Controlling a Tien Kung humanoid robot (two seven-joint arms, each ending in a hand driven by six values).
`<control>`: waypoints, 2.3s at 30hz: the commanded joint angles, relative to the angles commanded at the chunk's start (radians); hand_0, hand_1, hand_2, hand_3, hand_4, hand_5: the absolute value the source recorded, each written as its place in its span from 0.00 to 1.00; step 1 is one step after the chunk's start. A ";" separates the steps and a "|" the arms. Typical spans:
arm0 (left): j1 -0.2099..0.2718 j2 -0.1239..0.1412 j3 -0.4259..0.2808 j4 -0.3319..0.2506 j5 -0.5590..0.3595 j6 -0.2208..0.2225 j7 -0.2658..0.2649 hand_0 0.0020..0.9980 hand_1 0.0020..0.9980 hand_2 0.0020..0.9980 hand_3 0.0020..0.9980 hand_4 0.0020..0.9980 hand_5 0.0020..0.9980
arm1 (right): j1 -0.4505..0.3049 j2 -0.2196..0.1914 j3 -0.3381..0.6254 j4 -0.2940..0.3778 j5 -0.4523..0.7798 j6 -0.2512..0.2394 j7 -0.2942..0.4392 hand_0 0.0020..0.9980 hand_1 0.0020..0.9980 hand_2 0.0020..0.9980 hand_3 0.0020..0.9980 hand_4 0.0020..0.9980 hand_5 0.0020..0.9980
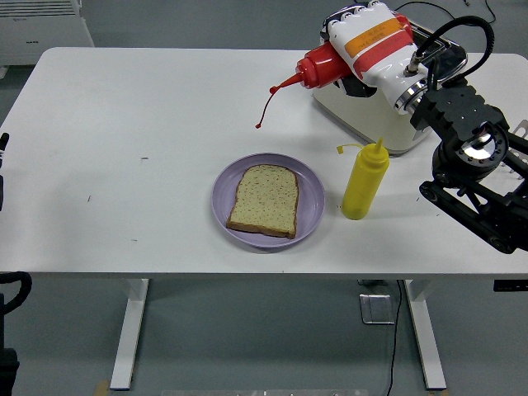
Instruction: Pick up the cup,pour liquid into bread,place the cup on the desk
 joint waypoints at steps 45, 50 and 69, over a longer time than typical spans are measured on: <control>0.011 0.001 0.013 0.000 0.001 0.001 0.001 0.83 0.84 0.86 0.76 0.66 1.00 | -0.270 0.059 0.484 0.140 0.384 -0.161 0.103 0.05 0.14 0.28 0.34 0.69 0.03; 0.009 0.000 0.010 0.000 0.001 0.001 0.001 0.83 0.84 0.85 0.76 0.66 1.00 | -0.333 0.055 0.614 0.152 0.592 -0.083 0.150 0.04 0.14 0.28 0.34 0.69 0.03; 0.006 0.001 0.011 0.000 -0.001 0.002 0.001 0.83 0.84 0.86 0.76 0.66 1.00 | -0.481 0.046 0.816 0.164 1.403 0.028 0.182 0.04 0.14 0.28 0.34 0.69 0.02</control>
